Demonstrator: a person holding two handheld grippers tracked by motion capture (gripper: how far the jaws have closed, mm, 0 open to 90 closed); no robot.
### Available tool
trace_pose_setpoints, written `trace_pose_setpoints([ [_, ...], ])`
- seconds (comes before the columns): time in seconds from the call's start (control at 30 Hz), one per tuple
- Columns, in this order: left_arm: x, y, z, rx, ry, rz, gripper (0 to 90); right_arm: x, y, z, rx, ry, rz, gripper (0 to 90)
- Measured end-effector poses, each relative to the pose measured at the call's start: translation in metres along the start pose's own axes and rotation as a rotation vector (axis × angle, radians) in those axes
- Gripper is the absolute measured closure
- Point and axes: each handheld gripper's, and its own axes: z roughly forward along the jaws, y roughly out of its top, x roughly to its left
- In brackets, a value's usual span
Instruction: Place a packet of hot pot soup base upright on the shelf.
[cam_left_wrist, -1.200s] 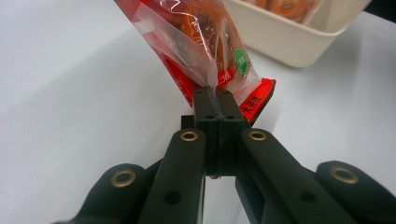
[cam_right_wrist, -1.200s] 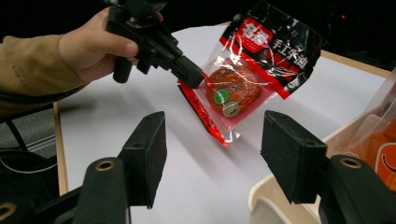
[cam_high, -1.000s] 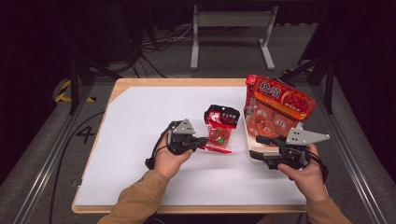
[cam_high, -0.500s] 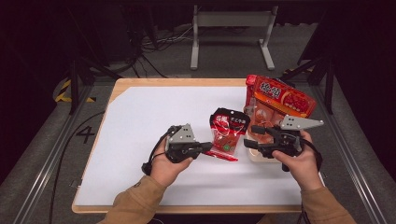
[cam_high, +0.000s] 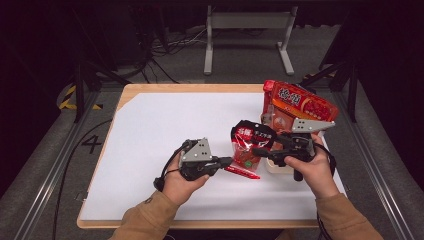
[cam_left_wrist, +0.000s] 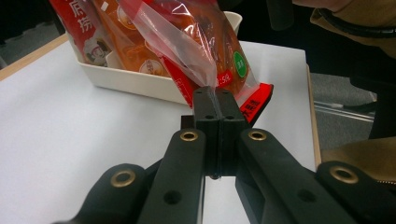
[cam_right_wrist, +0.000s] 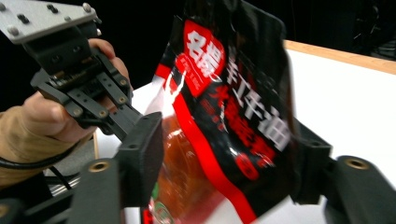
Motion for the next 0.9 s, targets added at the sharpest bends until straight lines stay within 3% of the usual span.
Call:
trace_pose_setpoints([
  [0.03, 0.000, 0.000, 0.000, 0.000, 0.000, 0.000, 90.0, 0.000, 0.000, 0.000, 0.000, 0.000, 0.000, 42.3],
  [0.07, -0.001, 0.000, 0.001, -0.002, -0.006, 0.000, 90.0, 0.001, 0.002, 0.000, 0.006, 0.019, 0.010, 51.0],
  [0.13, -0.002, 0.000, 0.002, -0.003, -0.006, -0.002, 90.0, 0.002, 0.004, 0.000, 0.010, 0.023, 0.009, 53.3],
  [0.27, 0.001, -0.003, 0.001, -0.008, -0.001, -0.014, 90.0, 0.000, 0.008, -0.003, 0.012, 0.049, -0.010, 70.1],
  [0.53, 0.004, -0.007, 0.006, 0.005, -0.013, -0.039, 88.0, 0.002, 0.010, -0.006, 0.021, 0.067, -0.064, 88.3],
  [0.7, 0.005, -0.008, 0.009, 0.014, -0.027, -0.056, 82.7, 0.008, 0.013, -0.008, 0.029, 0.068, -0.108, 90.0],
  [0.8, 0.007, -0.010, 0.009, 0.030, -0.006, -0.070, 65.4, 0.012, 0.017, -0.012, 0.028, 0.069, -0.154, 90.0],
  [0.9, 0.009, -0.011, 0.008, 0.034, -0.008, -0.080, 59.4, 0.014, 0.020, -0.015, 0.036, 0.054, -0.191, 90.0],
])
